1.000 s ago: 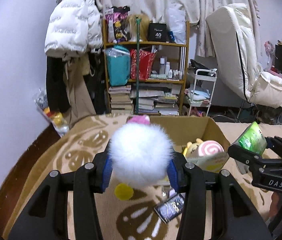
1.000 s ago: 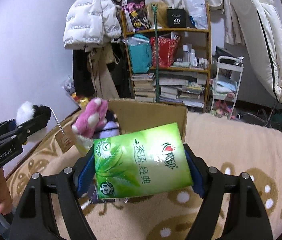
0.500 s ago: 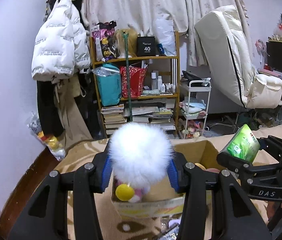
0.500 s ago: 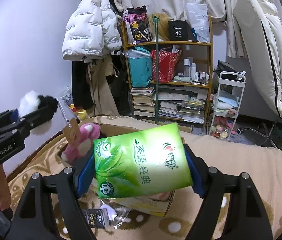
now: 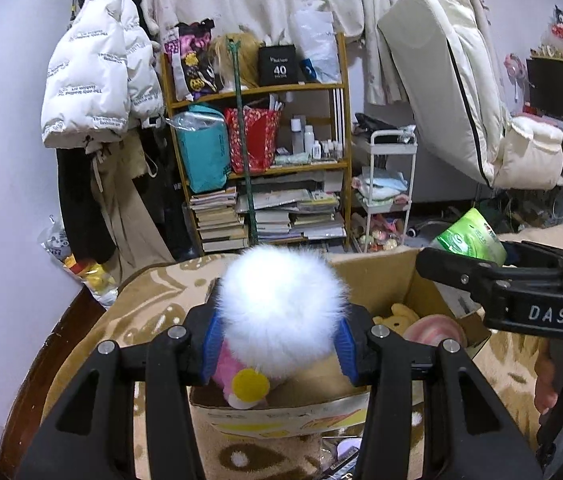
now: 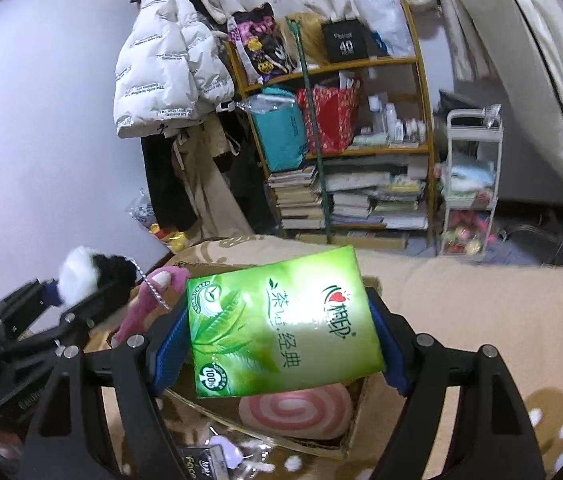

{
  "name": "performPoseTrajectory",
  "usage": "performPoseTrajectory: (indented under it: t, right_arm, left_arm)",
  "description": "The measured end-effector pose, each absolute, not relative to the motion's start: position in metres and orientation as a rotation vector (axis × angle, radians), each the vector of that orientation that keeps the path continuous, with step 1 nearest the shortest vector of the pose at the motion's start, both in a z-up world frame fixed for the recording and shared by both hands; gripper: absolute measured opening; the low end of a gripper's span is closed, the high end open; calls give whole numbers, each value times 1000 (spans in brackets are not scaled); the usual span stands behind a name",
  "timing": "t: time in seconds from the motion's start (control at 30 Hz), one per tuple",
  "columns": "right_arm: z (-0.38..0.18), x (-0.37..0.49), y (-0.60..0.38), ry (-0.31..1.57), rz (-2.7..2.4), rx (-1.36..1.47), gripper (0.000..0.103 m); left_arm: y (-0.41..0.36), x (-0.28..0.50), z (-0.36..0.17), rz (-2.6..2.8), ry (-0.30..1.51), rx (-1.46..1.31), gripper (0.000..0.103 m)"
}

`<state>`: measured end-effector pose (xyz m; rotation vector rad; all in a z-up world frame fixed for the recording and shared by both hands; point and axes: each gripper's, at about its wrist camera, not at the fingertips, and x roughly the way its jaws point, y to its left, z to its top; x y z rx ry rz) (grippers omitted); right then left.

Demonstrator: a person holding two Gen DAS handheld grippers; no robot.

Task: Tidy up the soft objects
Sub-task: 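Open the left tool to drop the pompom while the right tool drops the tissue pack into the box, then move the left tool to the black Face tissue pack while the right tool approaches the clear bag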

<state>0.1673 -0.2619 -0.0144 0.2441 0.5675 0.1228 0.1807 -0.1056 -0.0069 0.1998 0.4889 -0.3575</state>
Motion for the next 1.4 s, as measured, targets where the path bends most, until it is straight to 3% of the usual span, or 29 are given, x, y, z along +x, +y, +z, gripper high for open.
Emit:
performPoseTrajectory:
  t: [0.37,0.53,0.73,1.03,1.4]
  right_arm:
    - [-35,182,-273,617,143,313,84]
    - [-41,186,-273,640,156,332,85]
    - [-41,185,-272,650,157,332,100]
    - [-29,173,-276,627,139,336,103]
    - [-8,141,-266,603,113,268,103]
  left_arm:
    - [-108,186,-21,-349,506,224,58]
    - [-104,189,-21,-329,522,216,70]
    - [-99,186,-20,-303,533,211,91]
    - [-95,173,-18,-267,549,229,98]
    - [-86,145,-10,-253,586,218,98]
